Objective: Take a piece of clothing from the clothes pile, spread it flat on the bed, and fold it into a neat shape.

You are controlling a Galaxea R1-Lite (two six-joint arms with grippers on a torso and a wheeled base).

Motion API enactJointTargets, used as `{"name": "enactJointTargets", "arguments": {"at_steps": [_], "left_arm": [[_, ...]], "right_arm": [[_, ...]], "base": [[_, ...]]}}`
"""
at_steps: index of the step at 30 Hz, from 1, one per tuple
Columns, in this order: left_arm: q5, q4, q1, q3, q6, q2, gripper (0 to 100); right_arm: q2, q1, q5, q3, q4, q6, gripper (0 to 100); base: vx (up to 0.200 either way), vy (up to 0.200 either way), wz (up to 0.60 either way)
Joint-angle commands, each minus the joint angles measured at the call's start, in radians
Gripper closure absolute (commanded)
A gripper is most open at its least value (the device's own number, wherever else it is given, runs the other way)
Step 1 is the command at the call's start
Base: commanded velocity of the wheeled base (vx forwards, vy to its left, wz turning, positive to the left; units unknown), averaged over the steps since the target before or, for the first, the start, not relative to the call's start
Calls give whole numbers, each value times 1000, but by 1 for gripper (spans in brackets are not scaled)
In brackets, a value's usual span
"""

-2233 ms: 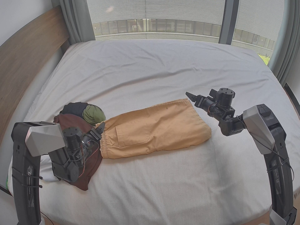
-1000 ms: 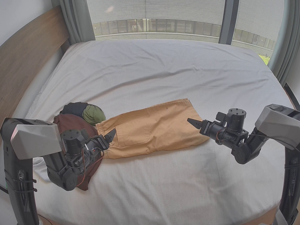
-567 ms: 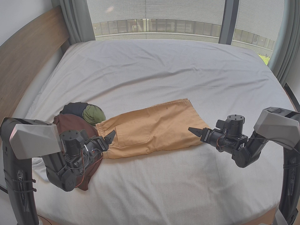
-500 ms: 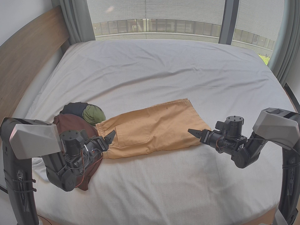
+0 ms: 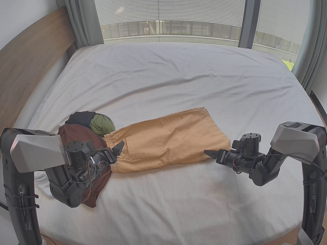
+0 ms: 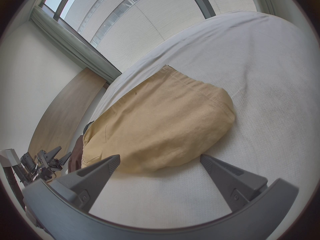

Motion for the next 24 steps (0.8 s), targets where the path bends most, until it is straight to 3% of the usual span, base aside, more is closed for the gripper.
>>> {"name": "enactJointTargets", "arguments": {"at_steps": [1, 12, 17, 24], "left_arm": [[0, -1, 1, -1, -1, 1, 0], [0, -1, 1, -3, -2, 3, 0], [-1, -1, 1, -3, -4, 3, 0], [0, -1, 1, -3, -4, 4, 0]], "right_arm": [[39, 4, 0, -18, -3, 2, 0], [115, 27, -5, -87, -9, 14, 0], [160, 59, -6, -147, -18, 65, 0], [250, 91, -72, -235, -86, 112, 0]], "base": [[0, 0, 0], [0, 0, 0], [0, 0, 0], [0, 0, 0]]}}
